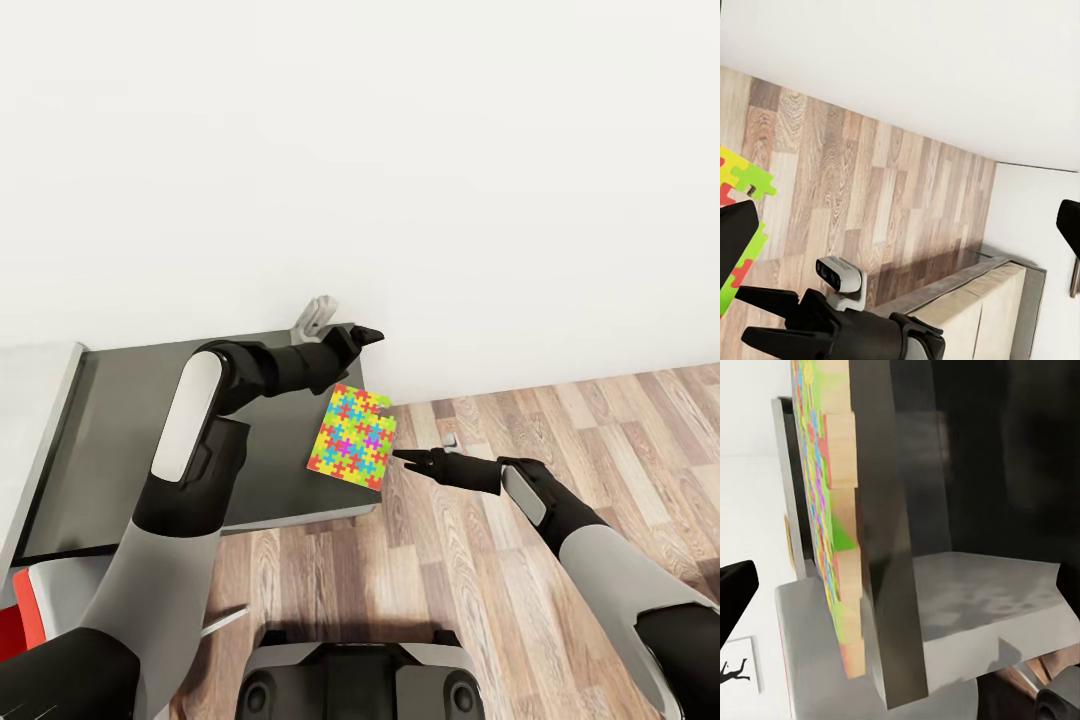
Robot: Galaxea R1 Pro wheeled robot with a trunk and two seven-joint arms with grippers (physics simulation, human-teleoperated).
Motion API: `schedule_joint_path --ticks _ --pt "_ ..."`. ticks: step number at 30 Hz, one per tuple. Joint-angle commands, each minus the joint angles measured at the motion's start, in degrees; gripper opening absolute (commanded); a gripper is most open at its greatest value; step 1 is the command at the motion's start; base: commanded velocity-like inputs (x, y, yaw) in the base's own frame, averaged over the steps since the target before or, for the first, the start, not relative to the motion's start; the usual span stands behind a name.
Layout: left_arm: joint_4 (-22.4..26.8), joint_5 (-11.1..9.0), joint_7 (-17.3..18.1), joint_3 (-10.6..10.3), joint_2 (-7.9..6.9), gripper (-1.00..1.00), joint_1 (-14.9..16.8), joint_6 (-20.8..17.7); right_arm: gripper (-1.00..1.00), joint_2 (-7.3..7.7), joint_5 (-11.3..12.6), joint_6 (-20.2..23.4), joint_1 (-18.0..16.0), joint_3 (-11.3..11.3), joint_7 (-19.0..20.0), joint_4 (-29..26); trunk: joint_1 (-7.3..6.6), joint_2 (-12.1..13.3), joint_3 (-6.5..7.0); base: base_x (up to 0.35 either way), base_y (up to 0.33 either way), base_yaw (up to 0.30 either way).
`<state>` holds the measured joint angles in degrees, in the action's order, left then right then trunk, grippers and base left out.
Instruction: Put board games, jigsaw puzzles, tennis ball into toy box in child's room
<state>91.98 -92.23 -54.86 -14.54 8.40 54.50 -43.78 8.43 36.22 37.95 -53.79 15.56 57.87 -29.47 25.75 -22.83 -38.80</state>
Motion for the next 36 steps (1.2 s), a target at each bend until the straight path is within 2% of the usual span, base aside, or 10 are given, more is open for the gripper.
schedule_joint_path --ticks 1,24,36 --pt "0.0 -0.5 -0.6 0.0 0.03 1.00 0.1 -0.1 1.00 0.08 0.5 0.4 -0.1 0.3 -0.1 0.0 0.03 -0.1 -0.07 0.000 0.000 0.000" --pt "0.0 -0.6 -0.6 0.0 0.22 1.00 1.1 -0.1 1.00 0.32 0.9 0.3 -1.9 -0.2 -0.1 2.0 0.03 -0.1 -0.07 0.000 0.000 0.000" --pt "-0.1 -0.6 -0.6 0.0 0.34 1.00 1.6 0.0 1.00 0.50 1.1 0.2 -4.3 -0.3 -0.1 4.3 0.03 -0.1 -0.07 0.000 0.000 0.000"
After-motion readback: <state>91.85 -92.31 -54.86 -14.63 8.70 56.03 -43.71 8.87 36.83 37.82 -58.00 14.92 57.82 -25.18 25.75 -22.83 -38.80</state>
